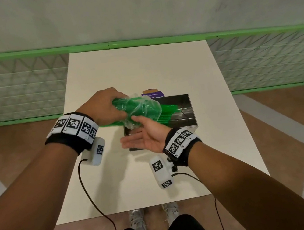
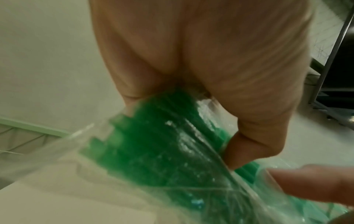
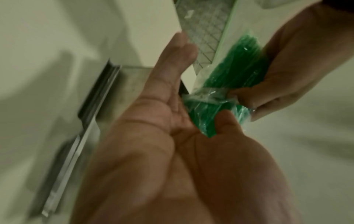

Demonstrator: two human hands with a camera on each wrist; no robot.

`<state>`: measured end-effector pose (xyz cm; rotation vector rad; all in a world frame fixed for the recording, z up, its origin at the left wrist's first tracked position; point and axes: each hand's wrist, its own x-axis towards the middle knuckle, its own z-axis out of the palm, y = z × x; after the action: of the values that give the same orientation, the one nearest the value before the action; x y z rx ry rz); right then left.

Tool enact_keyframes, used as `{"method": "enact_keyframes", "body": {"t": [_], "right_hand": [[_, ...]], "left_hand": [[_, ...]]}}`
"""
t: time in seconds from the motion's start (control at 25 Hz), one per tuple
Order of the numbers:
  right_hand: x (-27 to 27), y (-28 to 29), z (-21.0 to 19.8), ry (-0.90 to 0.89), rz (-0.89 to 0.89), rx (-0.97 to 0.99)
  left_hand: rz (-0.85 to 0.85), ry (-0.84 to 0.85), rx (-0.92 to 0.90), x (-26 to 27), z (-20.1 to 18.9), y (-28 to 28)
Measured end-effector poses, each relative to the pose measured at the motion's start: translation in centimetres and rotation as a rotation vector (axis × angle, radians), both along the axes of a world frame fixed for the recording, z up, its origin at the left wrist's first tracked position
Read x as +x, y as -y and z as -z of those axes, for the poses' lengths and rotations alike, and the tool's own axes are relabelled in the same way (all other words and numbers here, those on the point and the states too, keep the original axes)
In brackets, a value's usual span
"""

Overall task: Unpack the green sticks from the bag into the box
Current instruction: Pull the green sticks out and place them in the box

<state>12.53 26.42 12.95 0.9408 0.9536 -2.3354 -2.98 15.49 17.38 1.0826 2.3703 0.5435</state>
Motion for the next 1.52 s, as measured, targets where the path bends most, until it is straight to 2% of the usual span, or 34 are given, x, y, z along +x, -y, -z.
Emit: {"method": "enact_keyframes", "body": {"t": [0.08,0.24,0.32,0.4,0.48,0.52,0.64,0.68,0.72,0.8,0.88,1.0,1.16,1.24,1.36,1.44,1.52], "right_hand": [[0.0,-1.3,-0.8,0.025,-0.158,0.177],[0.1,-5.1,-3.2,-0.022,-0.32,0.464],[-0.1,-7.4,-3.6,-0.078,-0.336,0.692],[-0.3,-9.4,-3.2,-0.132,-0.276,1.042],[-0.4,-10.6,-2.0,-0.134,-0.238,1.39],[-0.2,-10.8,-1.3,-0.139,-0.266,1.47],[0.3,-10.7,0.4,-0.171,-0.398,1.495],[0.4,-10.7,0.5,-0.174,-0.422,1.491],[0.3,-10.7,0.6,-0.192,-0.448,1.491],[0.1,-10.3,0.5,-0.262,-0.502,1.48],[-0.4,-9.8,0.0,-0.313,-0.536,1.474],[-1.3,-8.6,-1.0,-0.353,-0.551,1.47],[-2.5,-6.7,-1.4,-0.429,-0.511,1.413],[-2.6,-6.4,-1.5,-0.431,-0.577,1.374],[-2.4,-7.2,-1.6,-0.419,-0.678,1.446],[-2.2,-8.1,-1.6,-0.384,-0.598,1.417],[-2.0,-8.5,-1.7,-0.359,-0.519,1.378]], "left_hand": [[-0.014,-0.017,-0.103,-0.1,0.1,-0.8],[-0.017,0.0,-0.123,0.4,0.2,-2.0],[0.05,0.006,-0.193,0.5,0.6,-2.6],[0.079,0.02,-0.234,0.7,1.1,-3.3],[-0.027,0.086,-0.127,0.8,1.2,-3.9],[-0.107,0.121,-0.023,0.8,1.3,-3.8],[-0.281,0.371,0.261,0.2,2.2,-2.4],[-0.276,0.454,0.326,0.3,2.8,-1.8],[-0.244,0.465,0.372,0.7,3.4,-1.3],[-0.189,0.33,0.357,1.8,5.0,-0.9],[-0.209,0.178,0.309,3.3,6.3,-1.4],[-0.249,0.035,0.267,4.8,7.3,-2.1],[-0.226,0.026,0.216,4.9,7.4,-2.1],[-0.254,0.124,0.291,4.9,7.2,-2.1],[-0.397,0.251,0.458,4.2,6.5,-1.9],[-0.516,0.482,0.584,2.9,6.5,-1.2],[-0.534,0.701,0.656,2.2,6.7,-0.3]]}}
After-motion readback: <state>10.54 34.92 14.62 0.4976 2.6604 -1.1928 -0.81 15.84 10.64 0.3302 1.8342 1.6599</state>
